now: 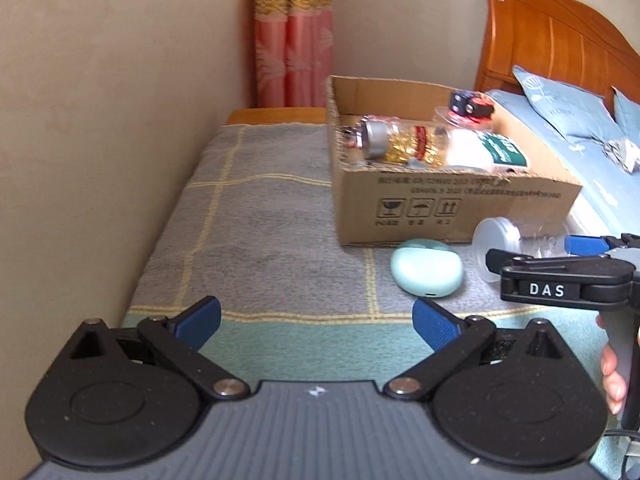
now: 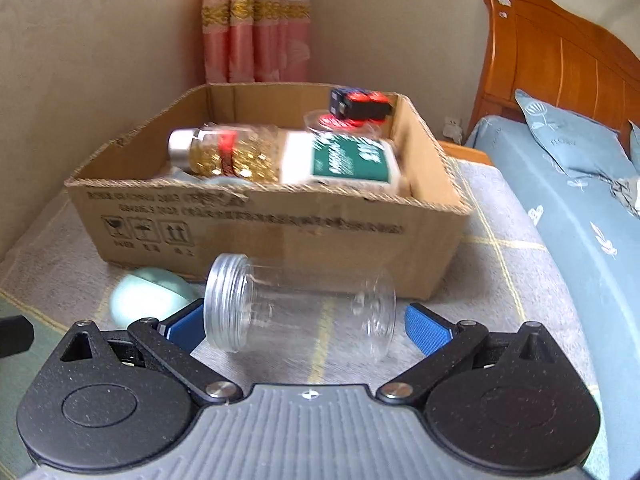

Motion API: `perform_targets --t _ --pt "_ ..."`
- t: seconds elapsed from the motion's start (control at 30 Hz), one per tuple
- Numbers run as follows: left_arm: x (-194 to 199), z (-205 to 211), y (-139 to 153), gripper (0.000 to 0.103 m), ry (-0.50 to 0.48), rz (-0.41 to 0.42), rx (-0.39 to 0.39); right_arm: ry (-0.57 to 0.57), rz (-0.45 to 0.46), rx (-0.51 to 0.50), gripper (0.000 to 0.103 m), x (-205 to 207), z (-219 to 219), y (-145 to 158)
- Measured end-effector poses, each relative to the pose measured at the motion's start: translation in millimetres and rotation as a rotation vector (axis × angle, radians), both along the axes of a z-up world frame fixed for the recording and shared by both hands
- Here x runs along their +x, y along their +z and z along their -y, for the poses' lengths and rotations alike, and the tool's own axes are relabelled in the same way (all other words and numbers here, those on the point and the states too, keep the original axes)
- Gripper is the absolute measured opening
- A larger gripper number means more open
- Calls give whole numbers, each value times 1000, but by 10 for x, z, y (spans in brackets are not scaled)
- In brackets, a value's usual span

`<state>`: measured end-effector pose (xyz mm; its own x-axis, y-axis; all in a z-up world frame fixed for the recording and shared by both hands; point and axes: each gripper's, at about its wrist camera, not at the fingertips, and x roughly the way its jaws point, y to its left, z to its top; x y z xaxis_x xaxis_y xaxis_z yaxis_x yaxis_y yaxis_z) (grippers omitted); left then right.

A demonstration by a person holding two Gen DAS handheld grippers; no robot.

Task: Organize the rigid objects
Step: 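Move right tool to clear empty jar while left tool approaches mint-green case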

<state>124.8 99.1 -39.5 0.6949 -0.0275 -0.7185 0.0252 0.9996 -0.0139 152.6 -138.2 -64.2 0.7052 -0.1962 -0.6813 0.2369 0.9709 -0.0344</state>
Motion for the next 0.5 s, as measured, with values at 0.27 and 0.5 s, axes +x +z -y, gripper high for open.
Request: perform_targets --t 0.27,0.5 --pt "168 227 -130 102 -75 -24 -4 -21 -41 22 103 -95 306 -187" --pt "393 438 -299 102 -144 -64 21 65 -37 26 103 -137 399 -201"
